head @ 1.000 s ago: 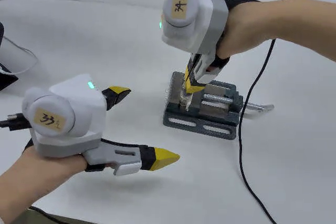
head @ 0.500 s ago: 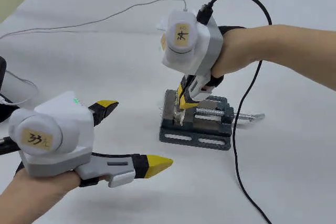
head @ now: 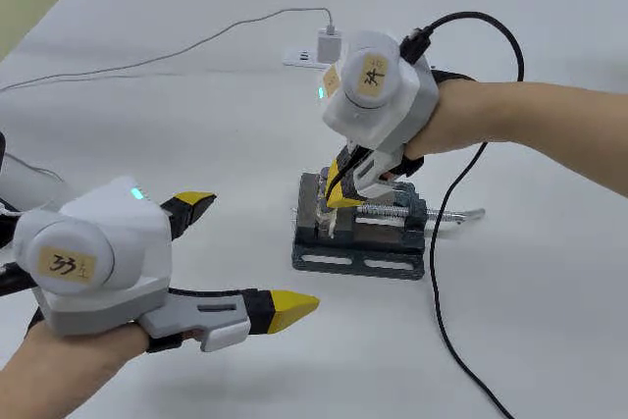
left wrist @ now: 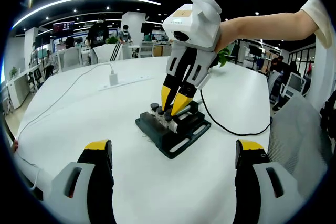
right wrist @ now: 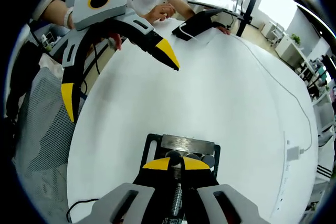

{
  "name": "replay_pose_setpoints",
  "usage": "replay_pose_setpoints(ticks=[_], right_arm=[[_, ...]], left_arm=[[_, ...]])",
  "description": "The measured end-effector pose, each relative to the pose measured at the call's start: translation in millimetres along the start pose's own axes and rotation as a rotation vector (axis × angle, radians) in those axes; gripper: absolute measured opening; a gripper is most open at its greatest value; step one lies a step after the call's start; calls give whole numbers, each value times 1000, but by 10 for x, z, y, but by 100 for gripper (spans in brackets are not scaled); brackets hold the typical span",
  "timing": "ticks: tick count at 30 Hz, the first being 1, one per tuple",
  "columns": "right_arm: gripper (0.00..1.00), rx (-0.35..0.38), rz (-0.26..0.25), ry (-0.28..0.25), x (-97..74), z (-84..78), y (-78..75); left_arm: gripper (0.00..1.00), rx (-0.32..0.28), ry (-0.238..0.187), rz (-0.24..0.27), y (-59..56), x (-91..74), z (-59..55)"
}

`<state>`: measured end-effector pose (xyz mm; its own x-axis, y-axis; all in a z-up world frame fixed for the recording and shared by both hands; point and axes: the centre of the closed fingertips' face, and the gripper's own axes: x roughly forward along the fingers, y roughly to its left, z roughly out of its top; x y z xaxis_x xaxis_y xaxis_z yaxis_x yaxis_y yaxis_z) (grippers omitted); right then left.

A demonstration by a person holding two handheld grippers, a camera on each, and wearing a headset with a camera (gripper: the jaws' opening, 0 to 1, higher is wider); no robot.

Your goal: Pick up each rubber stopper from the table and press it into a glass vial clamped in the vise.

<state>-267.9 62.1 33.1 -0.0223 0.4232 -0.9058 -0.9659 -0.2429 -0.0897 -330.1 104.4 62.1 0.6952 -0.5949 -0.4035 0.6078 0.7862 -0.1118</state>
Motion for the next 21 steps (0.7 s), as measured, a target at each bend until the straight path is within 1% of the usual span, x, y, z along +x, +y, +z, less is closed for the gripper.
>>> replay_pose_setpoints(ticks=[1,3,4,5,7,8,9,10,11,13,15,16,18,20,21], right_arm=[[8,0,4,-2,-20,-12,11],[23,13,-7,-16,-41,-28,20],[28,5,-24,-30,-58,-35,15],[33,10,-30,-36,-73,-49,19],[41,53,-57,-78,-106,-51,26],[46,79,-61,-101,-109,-57,7],[53,107,-66,-124,-125,-72,16],[58,115,-76,-134,-143,-84,44],[64,136,-89,-138,-166,-128,69],[70,147,-109,-144,-202,-176,125],[75,185,-125,-162,-247,-237,201],[77,213,-138,-179,-273,-275,230],[81,245,-148,-193,-295,-339,249],[84,268,-153,-208,-330,-417,312],[84,278,-165,-213,-352,-463,343]], left_arm=[[97,4,1,-1,-8,3,3],[97,5,3,-4,-7,7,4],[97,5,3,-5,-7,10,4],[97,6,5,-5,-3,12,1],[97,5,5,-5,-2,12,1],[97,6,7,-6,-2,13,1],[97,8,7,-7,-6,12,1],[97,9,7,-8,-8,12,2],[97,10,7,-9,-8,11,3],[97,11,7,-9,-7,10,4],[97,9,8,-9,-7,11,0],[97,10,9,-9,-7,12,-4],[98,8,11,-12,-9,15,-14],[97,9,15,-11,-2,12,-30],[97,6,17,-13,-4,9,-40]])
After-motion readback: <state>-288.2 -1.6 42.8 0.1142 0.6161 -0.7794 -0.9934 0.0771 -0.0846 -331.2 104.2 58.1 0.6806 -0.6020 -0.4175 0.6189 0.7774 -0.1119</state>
